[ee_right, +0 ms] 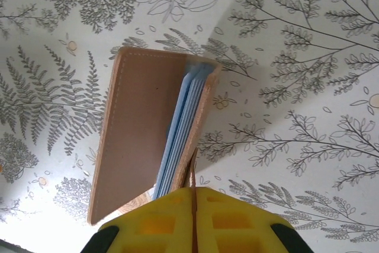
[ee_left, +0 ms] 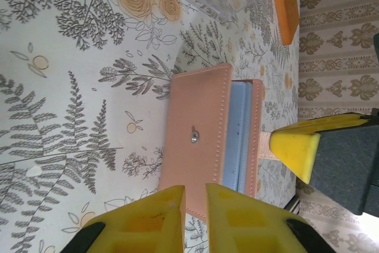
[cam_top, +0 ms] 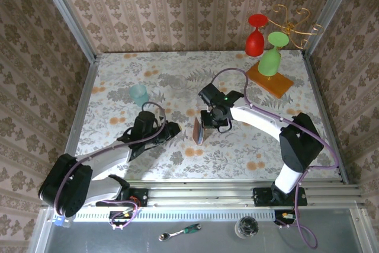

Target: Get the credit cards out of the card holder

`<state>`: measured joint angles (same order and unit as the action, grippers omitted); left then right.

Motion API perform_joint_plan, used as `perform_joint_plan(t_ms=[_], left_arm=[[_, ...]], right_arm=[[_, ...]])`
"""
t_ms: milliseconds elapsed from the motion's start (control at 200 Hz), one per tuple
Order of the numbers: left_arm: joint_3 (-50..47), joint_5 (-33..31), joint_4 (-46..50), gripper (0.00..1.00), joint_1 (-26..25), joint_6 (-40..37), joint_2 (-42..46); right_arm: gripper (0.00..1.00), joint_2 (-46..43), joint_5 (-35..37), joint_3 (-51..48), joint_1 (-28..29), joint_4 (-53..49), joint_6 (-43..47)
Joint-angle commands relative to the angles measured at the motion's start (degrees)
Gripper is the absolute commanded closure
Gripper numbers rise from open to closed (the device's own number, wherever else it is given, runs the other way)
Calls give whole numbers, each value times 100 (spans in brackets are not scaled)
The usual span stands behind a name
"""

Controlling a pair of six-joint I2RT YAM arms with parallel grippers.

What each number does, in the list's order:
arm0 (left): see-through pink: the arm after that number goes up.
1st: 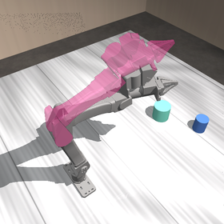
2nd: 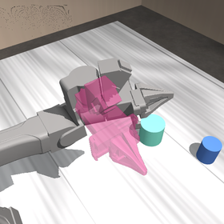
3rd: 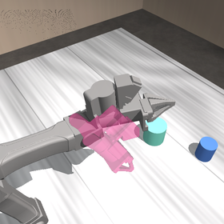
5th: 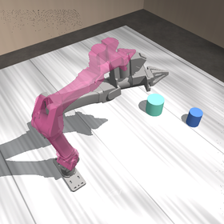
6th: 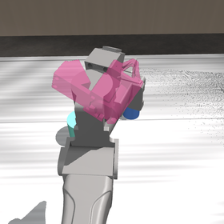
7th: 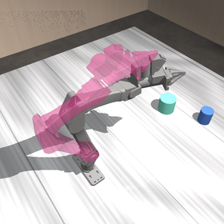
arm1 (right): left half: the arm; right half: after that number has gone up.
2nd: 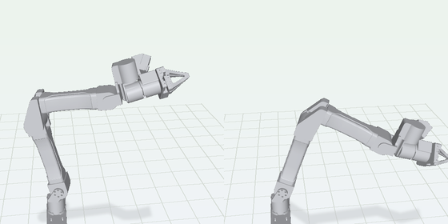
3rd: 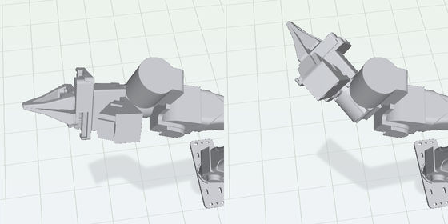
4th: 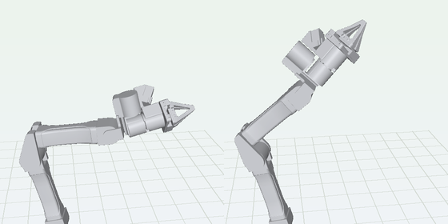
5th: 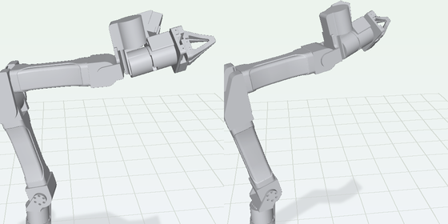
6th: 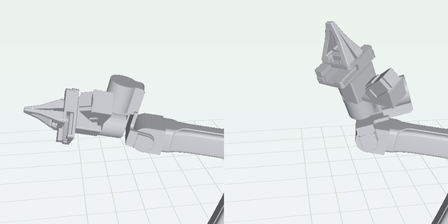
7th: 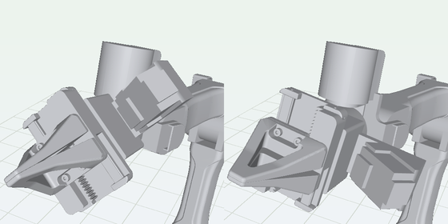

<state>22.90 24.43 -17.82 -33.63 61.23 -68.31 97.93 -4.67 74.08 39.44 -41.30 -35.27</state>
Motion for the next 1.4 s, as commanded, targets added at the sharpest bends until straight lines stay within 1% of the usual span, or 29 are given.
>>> perform_joint_plan(t_ms=[0, 235, 440, 695, 1105, 1395], left_arm=[[-123, -37, 192, 82, 74, -147, 240], [-224, -17, 331, 82, 181, -186, 501], [-235, -5, 262, 82, 207, -191, 438], [-69, 143, 41, 84, 173, -195, -137], [416, 117, -250, 85, -168, -160, -1019], [723, 40, -385, 88, -356, -104, -1511]], right_arm=[[91, 107, 171, 262, 97, -291, 36], [91, 264, 174, 574, 203, -394, 37], [91, 286, 357, 649, 234, -571, 102], [91, 236, 761, 601, 186, -833, 245], [91, -16, 1148, 97, -120, -952, 412], [91, -197, 1101, -485, -396, -644, 438]])
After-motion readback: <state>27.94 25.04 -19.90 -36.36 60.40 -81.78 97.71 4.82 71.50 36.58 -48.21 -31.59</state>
